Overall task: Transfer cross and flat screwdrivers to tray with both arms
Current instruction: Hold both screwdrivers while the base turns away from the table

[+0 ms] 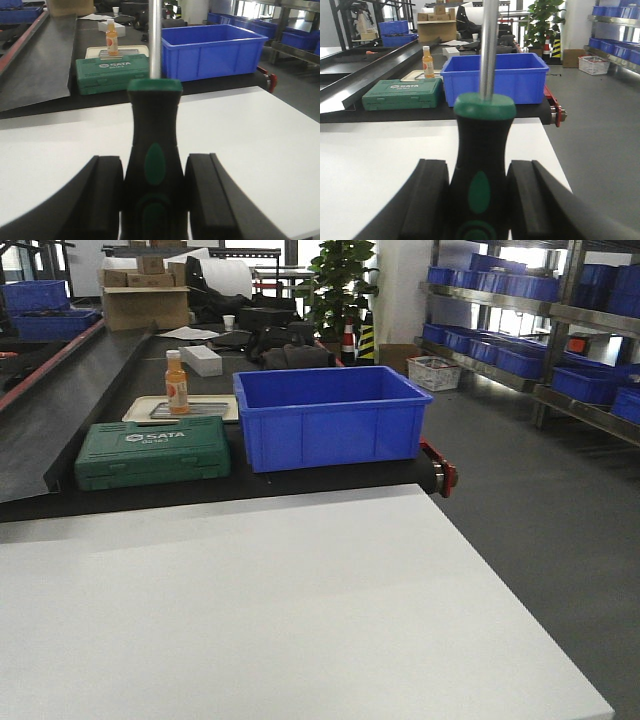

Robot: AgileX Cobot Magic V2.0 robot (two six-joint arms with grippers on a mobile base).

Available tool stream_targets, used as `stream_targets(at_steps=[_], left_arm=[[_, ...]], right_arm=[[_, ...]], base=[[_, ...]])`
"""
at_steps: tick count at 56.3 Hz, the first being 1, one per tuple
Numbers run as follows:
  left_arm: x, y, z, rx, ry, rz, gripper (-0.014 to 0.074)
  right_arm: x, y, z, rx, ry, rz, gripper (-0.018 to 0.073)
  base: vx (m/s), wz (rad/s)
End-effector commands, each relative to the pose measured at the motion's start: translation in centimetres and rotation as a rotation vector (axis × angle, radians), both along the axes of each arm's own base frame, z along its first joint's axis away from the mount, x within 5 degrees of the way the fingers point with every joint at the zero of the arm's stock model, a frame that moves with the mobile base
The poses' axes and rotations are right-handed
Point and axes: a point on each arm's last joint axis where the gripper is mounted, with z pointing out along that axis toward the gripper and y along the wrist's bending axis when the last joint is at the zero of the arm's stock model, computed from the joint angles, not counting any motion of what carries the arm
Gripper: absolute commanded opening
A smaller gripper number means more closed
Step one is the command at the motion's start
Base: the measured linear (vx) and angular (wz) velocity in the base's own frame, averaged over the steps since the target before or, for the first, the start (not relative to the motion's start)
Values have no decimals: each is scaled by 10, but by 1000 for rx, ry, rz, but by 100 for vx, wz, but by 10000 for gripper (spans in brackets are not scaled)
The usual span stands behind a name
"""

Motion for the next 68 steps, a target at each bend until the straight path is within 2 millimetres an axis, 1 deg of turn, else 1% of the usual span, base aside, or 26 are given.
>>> stream_targets(at_steps=[1, 30, 68], left_arm=[[0, -1, 17, -15, -119, -11, -3], [0, -1, 17, -15, -119, -11, -3], [0, -1, 17, -15, -118, -11, -3]], right_arm=[[-1, -3, 16, 27, -105, -33, -8], [-1, -3, 16, 28, -108, -34, -8], [-1, -3, 16, 28, -107, -34, -8]], base=[[-24, -27], [-24, -36], [-19, -57]])
